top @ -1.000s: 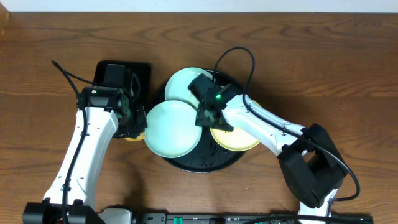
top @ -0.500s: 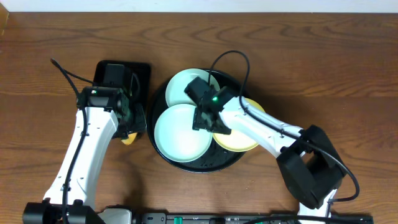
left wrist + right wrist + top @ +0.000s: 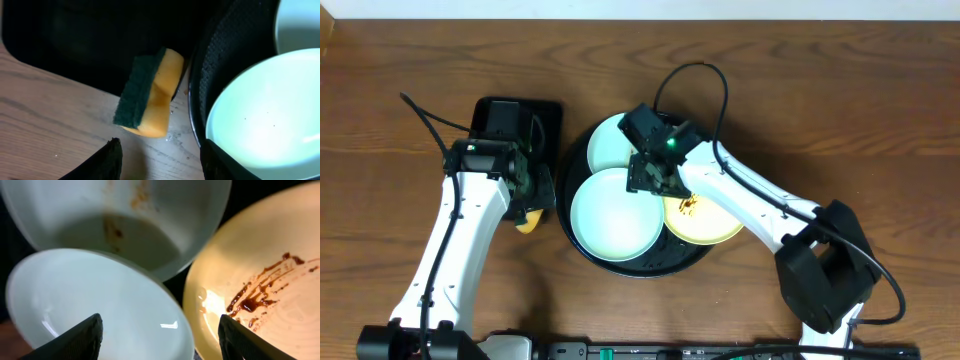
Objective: Clean dirty plates on tray and stack at the side
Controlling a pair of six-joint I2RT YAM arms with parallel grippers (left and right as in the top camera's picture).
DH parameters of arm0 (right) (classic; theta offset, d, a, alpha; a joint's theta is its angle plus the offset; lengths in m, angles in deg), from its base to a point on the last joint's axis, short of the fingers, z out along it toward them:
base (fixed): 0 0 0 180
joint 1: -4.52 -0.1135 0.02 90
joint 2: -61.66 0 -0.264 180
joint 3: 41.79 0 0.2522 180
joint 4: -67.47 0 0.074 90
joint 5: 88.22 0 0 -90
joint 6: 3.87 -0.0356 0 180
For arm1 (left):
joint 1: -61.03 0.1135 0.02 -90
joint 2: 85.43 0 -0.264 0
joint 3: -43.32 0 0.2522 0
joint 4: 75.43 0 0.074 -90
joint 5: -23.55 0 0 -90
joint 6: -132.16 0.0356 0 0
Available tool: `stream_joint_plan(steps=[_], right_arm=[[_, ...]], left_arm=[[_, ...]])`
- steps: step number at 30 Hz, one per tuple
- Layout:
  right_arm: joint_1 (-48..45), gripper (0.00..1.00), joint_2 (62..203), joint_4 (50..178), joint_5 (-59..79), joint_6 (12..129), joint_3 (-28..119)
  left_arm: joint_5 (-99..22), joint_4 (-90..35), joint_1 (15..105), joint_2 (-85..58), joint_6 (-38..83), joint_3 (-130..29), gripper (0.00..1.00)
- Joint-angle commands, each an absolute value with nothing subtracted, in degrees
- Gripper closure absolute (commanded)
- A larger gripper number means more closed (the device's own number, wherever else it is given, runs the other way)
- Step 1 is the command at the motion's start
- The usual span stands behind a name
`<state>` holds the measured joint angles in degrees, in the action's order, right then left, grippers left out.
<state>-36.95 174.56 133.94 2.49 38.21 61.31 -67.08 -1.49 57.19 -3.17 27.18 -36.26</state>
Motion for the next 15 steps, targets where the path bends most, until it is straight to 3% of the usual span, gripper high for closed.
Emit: stream_joint_plan(steps=[1, 6, 15], right_arm=[[-37.83, 0.28, 174.82, 134.94, 4.96, 38.98, 62.99], [-40.89, 0.28, 174.84, 136.34, 5.59, 35.04, 61.66], [-44.69, 0.29, 174.89, 139.14, 4.58, 31.11, 60.09]], left_arm=[[-71.75, -1.29, 57.50, -3.06, 27.25, -36.98, 0.48], [-77.74, -1.77, 58.61, -2.71, 24.27, -36.98, 0.44], [-75.71, -1.99, 64.08, 1.31, 24.10, -37.00, 0.44]])
